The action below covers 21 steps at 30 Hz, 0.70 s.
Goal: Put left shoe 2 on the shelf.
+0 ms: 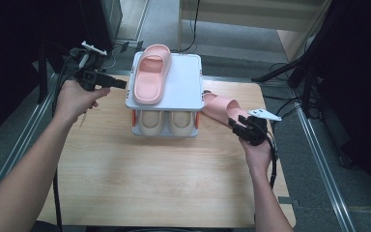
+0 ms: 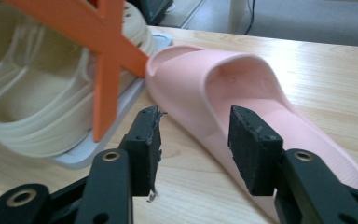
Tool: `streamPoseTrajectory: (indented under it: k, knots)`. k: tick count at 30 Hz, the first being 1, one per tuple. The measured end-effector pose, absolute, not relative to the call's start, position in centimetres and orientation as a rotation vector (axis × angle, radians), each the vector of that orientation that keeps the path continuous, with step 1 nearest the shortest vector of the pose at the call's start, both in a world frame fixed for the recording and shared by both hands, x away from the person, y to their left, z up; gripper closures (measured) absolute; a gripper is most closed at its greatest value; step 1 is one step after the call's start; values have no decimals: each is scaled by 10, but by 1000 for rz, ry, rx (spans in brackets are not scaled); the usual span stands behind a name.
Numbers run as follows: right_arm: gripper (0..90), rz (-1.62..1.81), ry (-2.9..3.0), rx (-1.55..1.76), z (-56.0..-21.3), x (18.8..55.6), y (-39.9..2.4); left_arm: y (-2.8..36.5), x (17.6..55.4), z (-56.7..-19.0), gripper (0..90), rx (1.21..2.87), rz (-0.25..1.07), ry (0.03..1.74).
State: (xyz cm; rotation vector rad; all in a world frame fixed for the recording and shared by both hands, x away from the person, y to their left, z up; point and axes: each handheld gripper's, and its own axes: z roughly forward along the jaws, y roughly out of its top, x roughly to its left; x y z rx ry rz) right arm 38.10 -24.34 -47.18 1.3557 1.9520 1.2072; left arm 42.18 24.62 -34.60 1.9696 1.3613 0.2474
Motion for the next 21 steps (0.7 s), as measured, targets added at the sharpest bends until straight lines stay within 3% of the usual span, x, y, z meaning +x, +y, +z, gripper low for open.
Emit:
streamPoseTrajectory:
  k: [9,21]
  knots:
    - [646,1162,1956,1355,-477,400,-250,258,401,-375,434,1939,234,1366]
    - [702,1155,1943,1403,-480,414,-259,264,365,-430,433,1910,249,1386]
